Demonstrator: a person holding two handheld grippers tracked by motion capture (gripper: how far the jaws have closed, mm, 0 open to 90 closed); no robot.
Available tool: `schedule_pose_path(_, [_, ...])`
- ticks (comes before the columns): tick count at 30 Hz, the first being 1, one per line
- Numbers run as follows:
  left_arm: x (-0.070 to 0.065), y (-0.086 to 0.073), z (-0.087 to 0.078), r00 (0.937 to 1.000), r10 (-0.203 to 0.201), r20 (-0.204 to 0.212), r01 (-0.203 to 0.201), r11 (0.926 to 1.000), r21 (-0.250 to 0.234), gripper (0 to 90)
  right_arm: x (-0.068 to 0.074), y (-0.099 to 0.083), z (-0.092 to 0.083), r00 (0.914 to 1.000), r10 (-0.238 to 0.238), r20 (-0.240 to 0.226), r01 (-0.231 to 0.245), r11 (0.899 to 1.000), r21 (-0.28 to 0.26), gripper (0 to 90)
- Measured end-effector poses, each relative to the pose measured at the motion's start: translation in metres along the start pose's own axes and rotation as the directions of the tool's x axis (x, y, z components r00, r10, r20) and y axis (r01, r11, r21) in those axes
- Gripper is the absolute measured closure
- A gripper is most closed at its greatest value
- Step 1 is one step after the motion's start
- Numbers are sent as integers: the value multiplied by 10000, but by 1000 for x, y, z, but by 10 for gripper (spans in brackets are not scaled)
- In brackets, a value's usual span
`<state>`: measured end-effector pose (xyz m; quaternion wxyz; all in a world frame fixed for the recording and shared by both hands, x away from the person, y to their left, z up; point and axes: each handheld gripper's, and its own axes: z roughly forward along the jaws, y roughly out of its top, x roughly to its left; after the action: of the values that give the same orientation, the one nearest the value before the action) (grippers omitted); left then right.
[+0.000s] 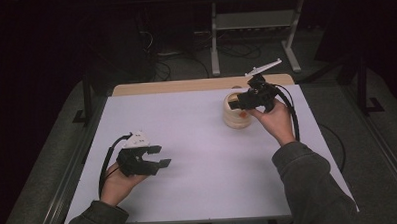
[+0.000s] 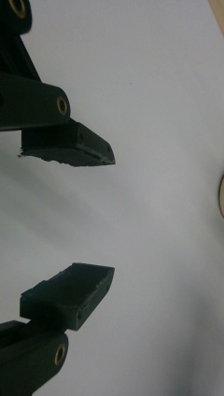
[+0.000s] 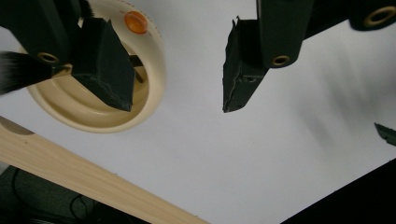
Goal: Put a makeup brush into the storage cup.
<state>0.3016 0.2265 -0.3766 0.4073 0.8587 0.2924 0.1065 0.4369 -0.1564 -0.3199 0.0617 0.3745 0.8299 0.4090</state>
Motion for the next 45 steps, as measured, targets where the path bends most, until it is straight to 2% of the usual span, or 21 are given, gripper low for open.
schedule_pose_path(3, [0, 0, 0, 10000, 16, 7, -16, 10000, 29, 391, 4, -2, 1, 9997, -229, -93, 228, 9997, -44, 423])
schedule_pose_path(8, [1, 0, 0, 10000, -8, 0, 8, 10000, -34, 385, 12, -5, 3, 9991, -353, -239, 352, 9994, -34, 409])
schedule_pose_path(10, [1, 0, 0, 10000, -10, -14, 10, 10000, -55, 382, 14, -7, 4, 9991, -265, -344, 265, 9996, -4, 402])
schedule_pose_path(19, [2, -1, 0, 9999, -118, -46, 117, 9999, -105, 372, 24, -16, 13, 9966, -575, -584, 580, 9983, 60, 385])
schedule_pose_path(21, [4, -1, -1, 10000, -6, -60, 6, 10000, -25, 371, 25, -18, 14, 9960, -582, -682, 580, 9983, -59, 384])
schedule_pose_path(31, [4, -1, -1, 9999, -104, -70, 104, 9999, -49, 361, 33, -29, 16, 9938, -594, -936, 583, 9982, -148, 363])
schedule_pose_path(34, [5, -2, 1, 10000, 53, -36, -52, 9999, 118, 348, 36, -33, 17, 9935, -626, -955, 613, 9980, -168, 349])
schedule_pose_path(35, [4, -2, 1, 10000, -68, -42, 69, 9999, 123, 346, 37, -35, 16, 9934, -574, -988, 560, 9983, -173, 348])
schedule_pose_path(37, [4, -2, 1, 10000, -64, -46, 65, 9998, 188, 343, 40, -38, 17, 9925, -699, -1000, 683, 9975, -200, 336])
schedule_pose_path(39, [5, -3, 1, 9997, -246, -51, 247, 9997, 80, 340, 43, -41, 17, 9917, -852, -968, 848, 9964, -86, 327])
schedule_pose_path(43, [7, -4, 1, 9997, -203, -125, 204, 9998, 71, 334, 46, -49, 17, 9886, -1043, -1084, 1043, 9945, -59, 334])
schedule_pose_path(45, [6, -4, 3, 9994, -322, -113, 323, 9994, 108, 331, 47, -53, 16, 9881, -1091, -1080, 1090, 9940, -74, 330])
